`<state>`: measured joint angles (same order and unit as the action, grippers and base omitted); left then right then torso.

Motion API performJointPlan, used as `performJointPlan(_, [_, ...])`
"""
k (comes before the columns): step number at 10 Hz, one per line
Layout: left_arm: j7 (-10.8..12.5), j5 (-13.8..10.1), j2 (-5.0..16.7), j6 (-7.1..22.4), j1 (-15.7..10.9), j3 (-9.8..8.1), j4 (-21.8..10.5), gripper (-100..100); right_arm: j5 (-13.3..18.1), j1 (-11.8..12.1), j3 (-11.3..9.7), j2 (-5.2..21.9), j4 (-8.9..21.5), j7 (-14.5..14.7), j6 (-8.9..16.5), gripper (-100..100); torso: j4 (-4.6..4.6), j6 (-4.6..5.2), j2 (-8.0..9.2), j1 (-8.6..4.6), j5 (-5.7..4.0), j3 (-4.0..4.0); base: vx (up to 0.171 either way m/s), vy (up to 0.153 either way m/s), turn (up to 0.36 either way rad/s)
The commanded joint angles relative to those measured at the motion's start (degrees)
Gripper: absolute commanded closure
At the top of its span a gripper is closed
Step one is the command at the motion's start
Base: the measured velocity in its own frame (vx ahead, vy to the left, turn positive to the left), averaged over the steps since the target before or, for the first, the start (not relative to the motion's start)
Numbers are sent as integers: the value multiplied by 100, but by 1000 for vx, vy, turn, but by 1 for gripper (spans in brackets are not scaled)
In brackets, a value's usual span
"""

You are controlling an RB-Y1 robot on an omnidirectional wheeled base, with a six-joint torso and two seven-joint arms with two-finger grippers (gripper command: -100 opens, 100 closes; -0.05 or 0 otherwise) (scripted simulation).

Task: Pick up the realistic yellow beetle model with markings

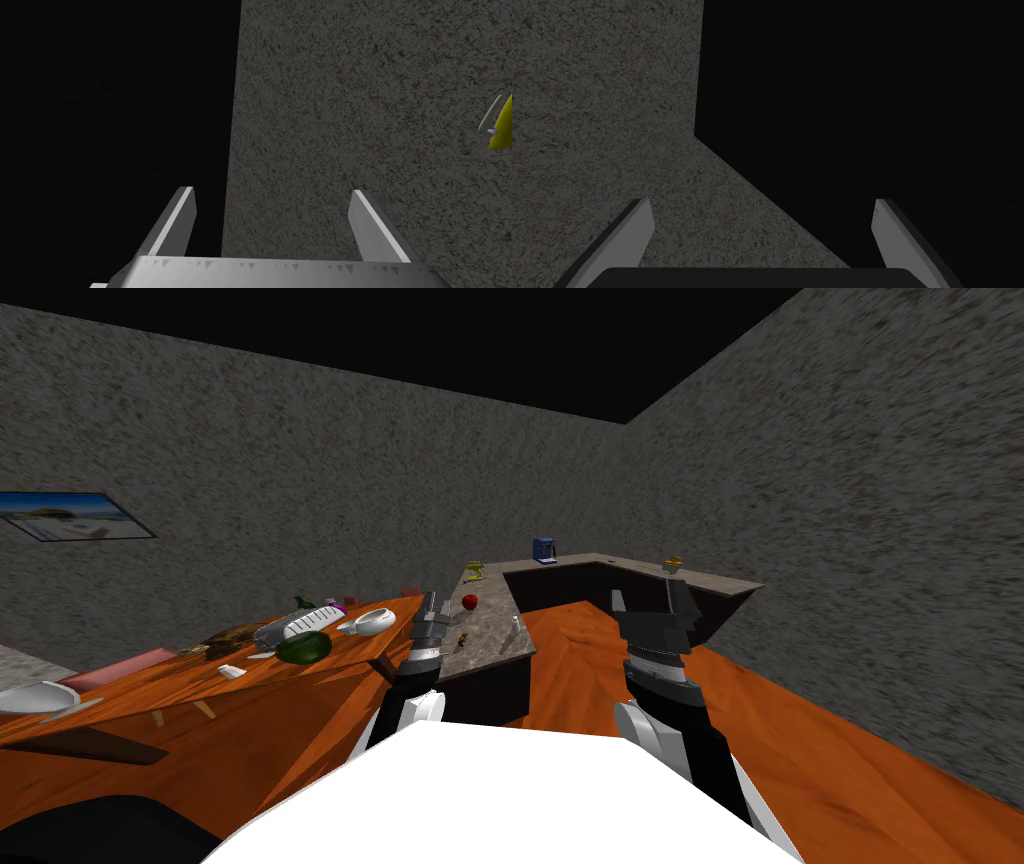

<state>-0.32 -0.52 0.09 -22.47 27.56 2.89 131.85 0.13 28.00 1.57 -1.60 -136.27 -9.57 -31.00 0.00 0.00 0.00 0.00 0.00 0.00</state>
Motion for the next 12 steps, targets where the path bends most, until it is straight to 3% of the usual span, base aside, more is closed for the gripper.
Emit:
performJointPlan(1, [-7, -21, 159, 82, 2, -14, -8, -100, 0, 0, 0, 0, 0, 0, 0, 0, 0, 0, 0, 0, 0, 0, -6, 2, -29])
performJointPlan(7, [-77, -206, 1048, 866, 11, -185, -62, -100, 0, -1, 0, 0, 0, 0, 0, 0, 3, 1, 16, 9, 2, 9, -34, 11, -69])
performJointPlan(8, [-77, -206, 1048, 921, 11, -185, -62, -100, 0, -1, 0, 0, 0, 0, 0, 0, 4, 1, 19, 8, 2, 11, -41, 12, -20])
performJointPlan(10, [-114, -287, 1399, 1289, 5, -282, -73, -100, 0, -1, 0, 0, 0, 0, 0, 0, 4, 1, 16, 8, 2, 9, -45, 17, -77])
performJointPlan(11, [-114, -287, 1399, 1347, 5, -282, -73, -100, 0, -1, 0, 0, 0, 0, 0, 0, 4, 0, 18, 11, 2, 11, -38, 17, -38])
performJointPlan(12, [-134, -329, 1581, 1575, 1, -337, -78, -100, 0, 0, 0, 0, 0, 0, 0, 0, 4, -1, 16, 9, 2, 9, -39, 14, -67])
